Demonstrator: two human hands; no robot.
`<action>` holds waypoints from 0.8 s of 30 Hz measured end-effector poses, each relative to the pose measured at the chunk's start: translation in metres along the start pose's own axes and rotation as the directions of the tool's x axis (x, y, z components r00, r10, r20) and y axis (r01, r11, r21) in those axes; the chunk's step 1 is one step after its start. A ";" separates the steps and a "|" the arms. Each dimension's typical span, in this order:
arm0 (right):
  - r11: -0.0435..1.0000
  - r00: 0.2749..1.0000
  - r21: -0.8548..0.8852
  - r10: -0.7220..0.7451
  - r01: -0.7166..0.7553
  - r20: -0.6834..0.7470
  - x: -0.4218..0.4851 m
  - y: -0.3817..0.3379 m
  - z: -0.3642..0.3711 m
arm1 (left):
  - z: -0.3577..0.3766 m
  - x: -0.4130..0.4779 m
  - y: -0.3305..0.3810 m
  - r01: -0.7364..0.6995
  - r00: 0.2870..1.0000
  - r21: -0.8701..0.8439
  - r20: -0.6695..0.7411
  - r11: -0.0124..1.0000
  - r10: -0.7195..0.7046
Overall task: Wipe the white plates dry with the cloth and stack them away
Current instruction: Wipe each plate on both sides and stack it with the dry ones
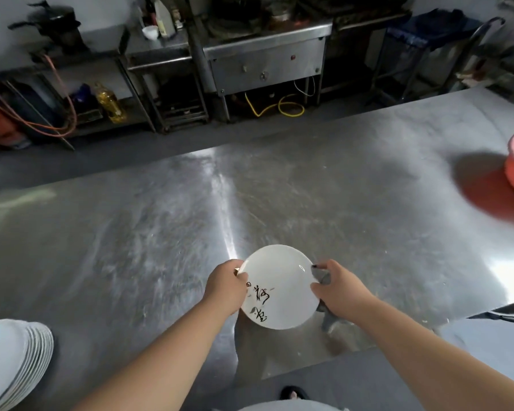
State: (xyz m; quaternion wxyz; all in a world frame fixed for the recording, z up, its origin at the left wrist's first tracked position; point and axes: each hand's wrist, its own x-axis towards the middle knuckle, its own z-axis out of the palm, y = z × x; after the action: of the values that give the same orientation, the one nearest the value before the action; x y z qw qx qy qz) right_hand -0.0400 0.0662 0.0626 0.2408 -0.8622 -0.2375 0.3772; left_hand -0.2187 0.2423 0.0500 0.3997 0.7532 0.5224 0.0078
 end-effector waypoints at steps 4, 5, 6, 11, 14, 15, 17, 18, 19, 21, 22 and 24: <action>1.000 1.000 -0.021 0.022 -0.022 0.007 0.006 0.007 0.008 | 0.005 0.013 0.003 0.013 0.997 -0.035 -0.080 0.999 -0.016; 0.999 0.999 -0.024 0.032 -0.032 0.002 0.008 0.008 0.009 | 0.006 0.017 0.004 0.006 0.996 -0.036 -0.090 0.999 -0.009; 0.999 0.999 -0.025 0.035 -0.035 -0.005 0.010 0.009 0.012 | 0.007 0.019 0.005 -0.001 0.995 -0.019 -0.095 1.000 -0.001; 0.995 0.998 -0.086 0.036 -0.040 -0.049 0.018 0.014 0.020 | 0.013 0.031 0.012 -0.077 0.987 0.132 -0.131 0.988 0.095; 0.992 0.997 -0.124 0.024 -0.034 -0.075 0.019 0.015 0.023 | 0.018 0.037 0.010 -0.109 0.980 0.229 -0.139 0.967 0.143; 0.989 0.996 -0.141 0.023 -0.035 -0.083 0.019 0.015 0.024 | 0.019 0.038 0.009 -0.112 0.979 0.242 -0.139 0.964 0.148; 0.981 0.995 -0.190 0.013 -0.031 -0.094 0.018 0.015 0.024 | 0.020 0.040 0.006 -0.114 0.980 0.253 -0.133 0.961 0.151; 0.975 0.995 -0.221 0.007 -0.028 -0.095 0.018 0.015 0.023 | 0.020 0.041 0.005 -0.120 0.980 0.253 -0.127 0.960 0.156; 0.967 0.995 -0.255 0.003 -0.028 -0.100 0.016 0.014 0.020 | 0.020 0.042 0.004 -0.128 0.979 0.247 -0.123 0.961 0.162; 0.939 0.990 -0.342 -0.015 -0.034 -0.139 0.010 0.012 0.012 | 0.017 0.044 0.000 -0.151 0.979 0.227 -0.101 0.962 0.177; 0.919 0.986 -0.391 -0.024 -0.043 -0.167 0.008 0.011 0.006 | 0.016 0.045 -0.001 -0.163 0.979 0.215 -0.086 0.963 0.185; 0.877 0.975 -0.479 -0.067 -0.042 -0.210 0.001 0.004 -0.002 | 0.011 0.046 -0.007 -0.177 0.979 0.172 -0.066 0.969 0.191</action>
State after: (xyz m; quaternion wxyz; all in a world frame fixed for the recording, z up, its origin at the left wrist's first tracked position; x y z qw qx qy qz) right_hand -0.0369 0.0629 0.0606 0.0468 -0.9297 -0.3010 0.2072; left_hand -0.1988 0.2729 0.0199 0.3116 0.8280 0.4651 0.0326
